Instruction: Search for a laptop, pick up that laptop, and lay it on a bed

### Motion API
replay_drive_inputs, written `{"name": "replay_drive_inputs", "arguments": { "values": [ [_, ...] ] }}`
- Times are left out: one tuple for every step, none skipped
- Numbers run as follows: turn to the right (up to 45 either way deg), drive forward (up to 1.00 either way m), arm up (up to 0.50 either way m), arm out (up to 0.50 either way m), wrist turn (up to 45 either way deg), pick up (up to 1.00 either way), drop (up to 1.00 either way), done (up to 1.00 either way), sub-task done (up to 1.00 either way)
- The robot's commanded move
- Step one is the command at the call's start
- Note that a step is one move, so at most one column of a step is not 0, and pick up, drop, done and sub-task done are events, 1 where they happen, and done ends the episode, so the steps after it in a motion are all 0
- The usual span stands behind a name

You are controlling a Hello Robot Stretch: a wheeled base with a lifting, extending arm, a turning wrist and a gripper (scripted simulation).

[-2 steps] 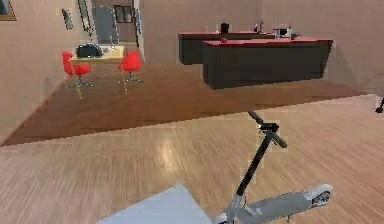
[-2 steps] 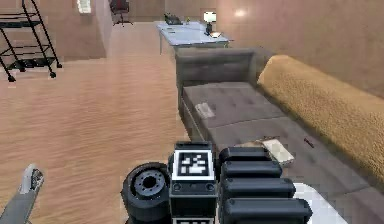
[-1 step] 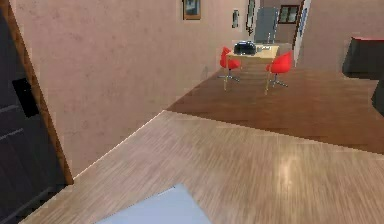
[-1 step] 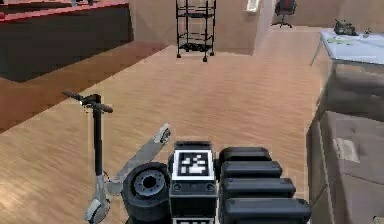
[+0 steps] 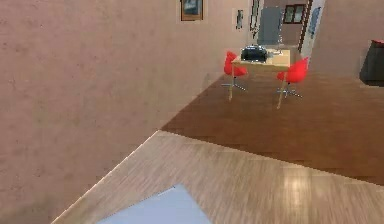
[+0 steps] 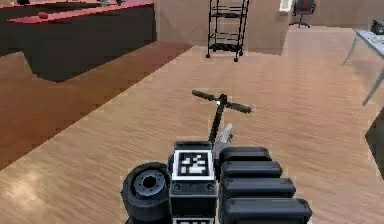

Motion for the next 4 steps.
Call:
{"name": "replay_drive_inputs", "arguments": {
  "values": [
    [42.0,0.0,0.0,0.0,0.0,0.0,0.0,0.0,0.0],
    [0.0,0.5,0.0,0.0,0.0,0.0,0.0,0.0,0.0],
    [0.0,1.0,0.0,0.0,0.0,0.0,0.0,0.0,0.0],
    [0.0,1.0,0.0,0.0,0.0,0.0,0.0,0.0,0.0]
  ]
}}
